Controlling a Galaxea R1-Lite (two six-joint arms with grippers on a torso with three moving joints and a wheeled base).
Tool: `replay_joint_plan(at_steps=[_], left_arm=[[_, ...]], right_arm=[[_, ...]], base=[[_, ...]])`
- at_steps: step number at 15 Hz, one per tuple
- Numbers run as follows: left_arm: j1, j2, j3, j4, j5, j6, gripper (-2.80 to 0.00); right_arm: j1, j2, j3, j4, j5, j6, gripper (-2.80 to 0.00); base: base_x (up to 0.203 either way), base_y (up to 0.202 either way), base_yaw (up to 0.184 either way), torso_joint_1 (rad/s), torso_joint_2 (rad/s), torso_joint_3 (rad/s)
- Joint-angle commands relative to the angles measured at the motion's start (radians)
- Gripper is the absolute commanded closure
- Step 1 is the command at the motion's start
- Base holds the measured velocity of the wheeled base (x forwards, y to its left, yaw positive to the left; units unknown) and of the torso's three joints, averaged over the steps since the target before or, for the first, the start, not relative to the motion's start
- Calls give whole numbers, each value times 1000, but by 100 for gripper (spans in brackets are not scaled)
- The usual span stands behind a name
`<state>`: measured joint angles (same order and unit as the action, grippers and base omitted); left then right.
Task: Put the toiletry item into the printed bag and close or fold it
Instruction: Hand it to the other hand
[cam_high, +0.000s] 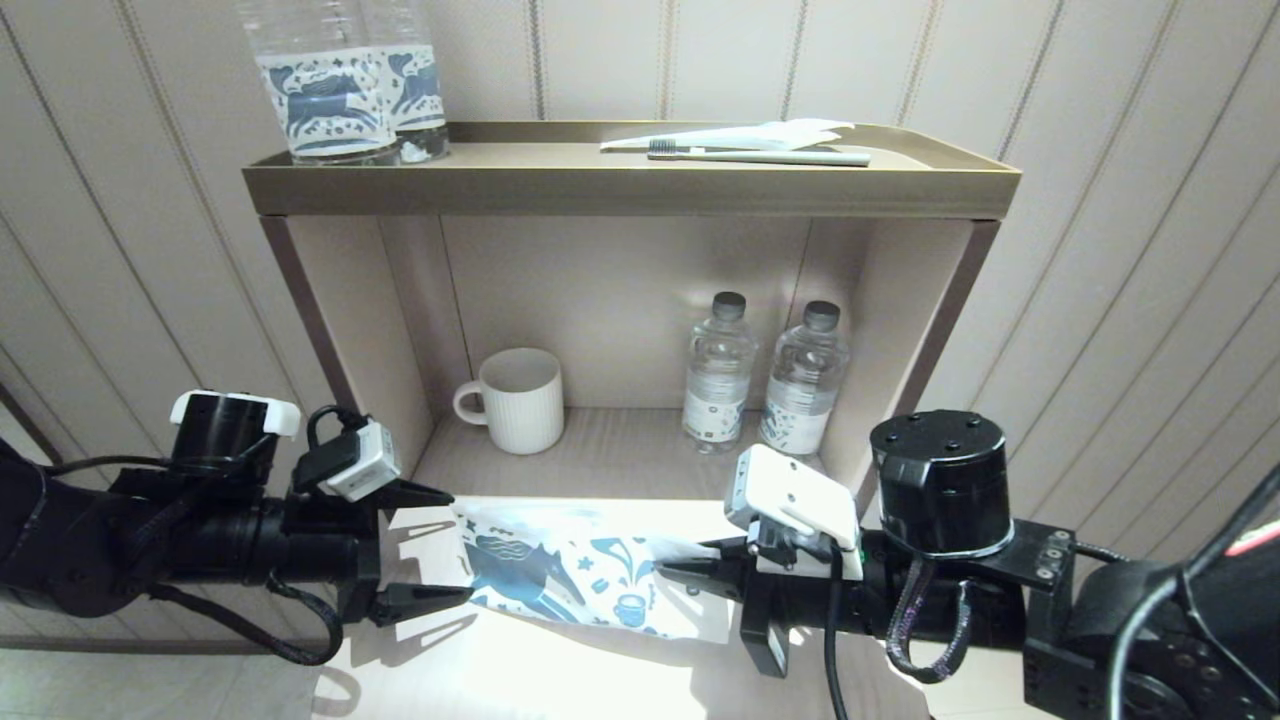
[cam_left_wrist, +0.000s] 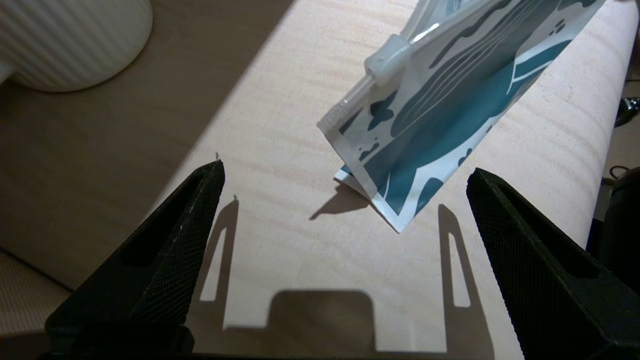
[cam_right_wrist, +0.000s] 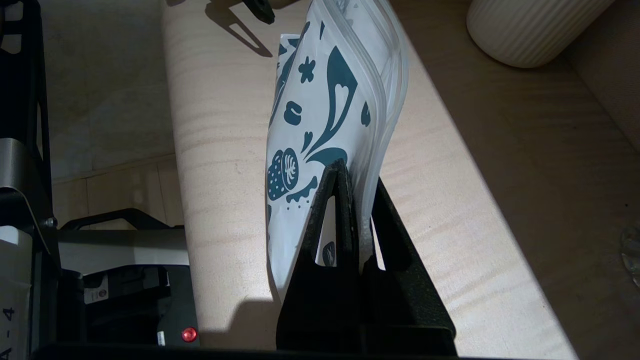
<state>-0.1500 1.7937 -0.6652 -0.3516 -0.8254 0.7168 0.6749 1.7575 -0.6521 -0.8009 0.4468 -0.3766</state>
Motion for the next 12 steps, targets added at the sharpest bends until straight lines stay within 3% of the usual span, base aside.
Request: replay_joint_plan(at_steps=[1, 8, 12], left_arm=[[-3, 26, -22, -1, -11, 4, -280], [-117, 50, -93, 45, -31, -3, -280], [-131, 58, -93, 45, -31, -4, -280]], right_arm=[[2, 4, 0, -4, 3, -2, 0], [12, 13, 2, -4, 1, -4, 0], [12, 16, 2, -4, 1, -8, 0]], base=[[0, 0, 0, 0, 0, 0], [0, 0, 0, 0, 0, 0], [0, 0, 0, 0, 0, 0]])
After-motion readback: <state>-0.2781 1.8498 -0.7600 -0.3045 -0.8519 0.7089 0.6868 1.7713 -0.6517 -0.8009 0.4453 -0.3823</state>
